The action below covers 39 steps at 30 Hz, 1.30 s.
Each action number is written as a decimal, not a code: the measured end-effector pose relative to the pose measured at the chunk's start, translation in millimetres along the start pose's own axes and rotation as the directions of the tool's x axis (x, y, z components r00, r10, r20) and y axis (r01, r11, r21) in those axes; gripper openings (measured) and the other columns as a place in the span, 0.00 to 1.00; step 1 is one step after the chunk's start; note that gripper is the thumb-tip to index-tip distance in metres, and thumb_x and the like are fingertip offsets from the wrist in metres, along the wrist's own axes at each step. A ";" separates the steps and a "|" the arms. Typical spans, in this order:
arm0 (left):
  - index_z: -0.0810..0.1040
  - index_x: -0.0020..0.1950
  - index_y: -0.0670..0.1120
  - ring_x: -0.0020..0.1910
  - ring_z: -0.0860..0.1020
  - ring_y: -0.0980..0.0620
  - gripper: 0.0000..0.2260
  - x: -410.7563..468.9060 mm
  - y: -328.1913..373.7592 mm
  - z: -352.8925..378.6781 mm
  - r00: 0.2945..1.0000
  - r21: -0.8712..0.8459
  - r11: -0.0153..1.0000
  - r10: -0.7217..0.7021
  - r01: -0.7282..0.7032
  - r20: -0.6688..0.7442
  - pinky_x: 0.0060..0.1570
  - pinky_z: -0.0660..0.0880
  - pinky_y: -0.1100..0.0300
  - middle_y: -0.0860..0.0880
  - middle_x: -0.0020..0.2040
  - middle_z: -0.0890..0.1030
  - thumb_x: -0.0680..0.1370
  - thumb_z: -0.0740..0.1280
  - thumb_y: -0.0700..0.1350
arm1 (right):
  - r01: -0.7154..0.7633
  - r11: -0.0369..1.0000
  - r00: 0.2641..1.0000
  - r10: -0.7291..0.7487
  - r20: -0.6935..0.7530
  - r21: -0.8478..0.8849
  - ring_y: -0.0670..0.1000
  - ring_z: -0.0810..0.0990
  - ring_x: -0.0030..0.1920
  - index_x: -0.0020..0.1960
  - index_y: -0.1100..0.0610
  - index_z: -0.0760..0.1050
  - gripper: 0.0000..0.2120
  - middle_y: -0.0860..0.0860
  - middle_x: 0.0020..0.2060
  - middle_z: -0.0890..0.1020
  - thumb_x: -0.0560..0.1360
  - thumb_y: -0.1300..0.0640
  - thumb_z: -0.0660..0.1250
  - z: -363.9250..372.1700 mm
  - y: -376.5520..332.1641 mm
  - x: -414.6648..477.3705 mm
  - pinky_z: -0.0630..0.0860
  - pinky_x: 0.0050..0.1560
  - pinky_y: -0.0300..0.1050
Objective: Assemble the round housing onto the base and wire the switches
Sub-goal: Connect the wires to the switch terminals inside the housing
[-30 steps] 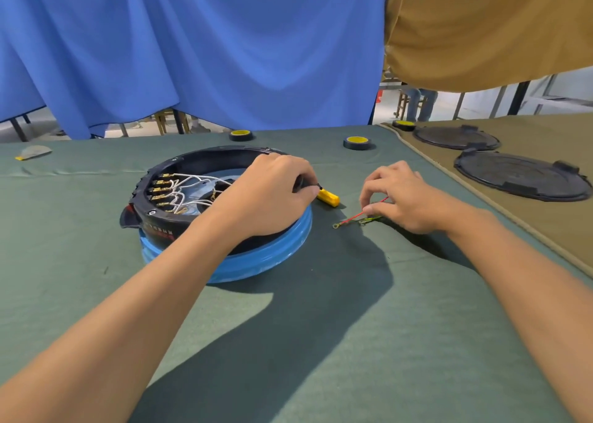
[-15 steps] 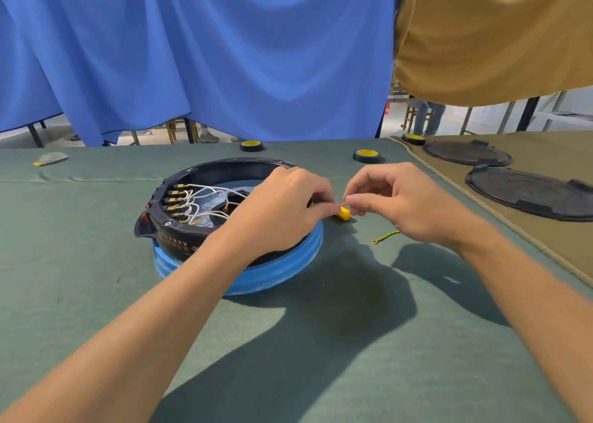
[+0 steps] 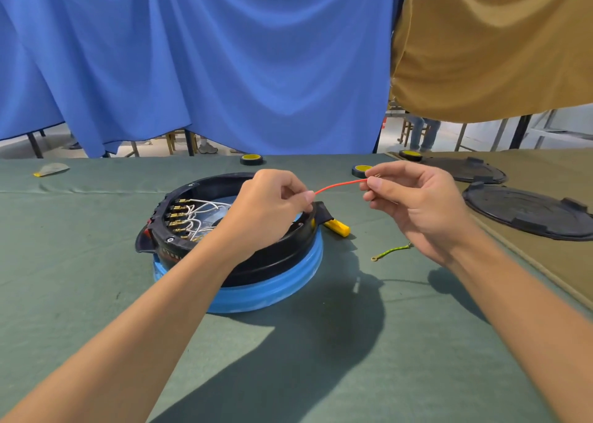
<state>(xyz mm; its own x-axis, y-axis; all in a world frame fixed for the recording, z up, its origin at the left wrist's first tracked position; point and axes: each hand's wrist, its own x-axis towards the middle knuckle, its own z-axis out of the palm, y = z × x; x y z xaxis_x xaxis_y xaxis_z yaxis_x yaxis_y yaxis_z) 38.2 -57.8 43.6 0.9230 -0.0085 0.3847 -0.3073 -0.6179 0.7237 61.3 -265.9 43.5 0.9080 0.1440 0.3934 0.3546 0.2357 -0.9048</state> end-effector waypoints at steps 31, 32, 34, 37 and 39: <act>0.85 0.47 0.50 0.34 0.77 0.54 0.07 38.0 -21.0 -40.0 0.986 0.324 0.946 -0.032 -0.022 0.161 0.28 0.71 0.72 0.53 0.37 0.83 0.79 0.69 0.49 | -0.104 0.859 0.981 0.006 -0.194 -0.502 0.43 0.80 0.39 0.43 0.49 0.81 0.06 0.47 0.39 0.84 0.76 0.57 0.67 53.9 41.0 10.7 0.76 0.33 0.37; 0.85 0.47 0.49 0.36 0.78 0.55 0.07 38.8 -23.1 -38.2 0.982 0.340 0.940 -0.045 -0.020 0.181 0.31 0.73 0.71 0.52 0.39 0.83 0.79 0.69 0.49 | -0.127 0.865 0.973 0.013 -0.230 -0.486 0.44 0.79 0.40 0.43 0.49 0.80 0.06 0.47 0.40 0.84 0.77 0.57 0.67 57.1 41.8 18.7 0.77 0.37 0.40; 0.85 0.49 0.48 0.42 0.80 0.51 0.07 39.4 -27.2 -33.9 0.972 0.390 0.921 -0.080 -0.012 0.220 0.44 0.79 0.58 0.49 0.43 0.84 0.79 0.70 0.49 | -0.190 0.889 0.947 0.054 -0.317 -0.416 0.45 0.77 0.39 0.41 0.51 0.79 0.07 0.47 0.38 0.82 0.77 0.58 0.65 66.5 45.8 32.2 0.77 0.42 0.45; 0.85 0.50 0.48 0.45 0.80 0.49 0.05 39.3 -28.0 -32.9 0.969 0.394 0.919 -0.080 -0.019 0.234 0.47 0.78 0.55 0.49 0.45 0.84 0.77 0.72 0.47 | -0.201 0.907 0.914 0.039 -0.403 -0.370 0.45 0.77 0.37 0.39 0.51 0.78 0.08 0.45 0.35 0.81 0.76 0.59 0.64 82.4 58.9 38.6 0.75 0.43 0.44; 0.85 0.47 0.48 0.43 0.80 0.53 0.03 39.1 -27.7 -34.5 0.974 0.375 0.927 -0.064 -0.024 0.219 0.39 0.74 0.64 0.52 0.41 0.83 0.76 0.73 0.46 | -0.174 0.896 0.908 -0.015 -0.419 -0.409 0.42 0.77 0.37 0.40 0.51 0.79 0.07 0.43 0.35 0.81 0.75 0.58 0.65 88.8 67.1 35.1 0.74 0.40 0.38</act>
<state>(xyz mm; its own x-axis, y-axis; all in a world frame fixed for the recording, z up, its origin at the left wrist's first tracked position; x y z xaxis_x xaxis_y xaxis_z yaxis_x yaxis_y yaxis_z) 74.9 -13.8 58.3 0.9690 -0.1411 0.2029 -0.2198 -0.8673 0.4466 97.1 -159.7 11.1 0.9124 -0.2758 0.3025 0.2510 -0.2067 -0.9457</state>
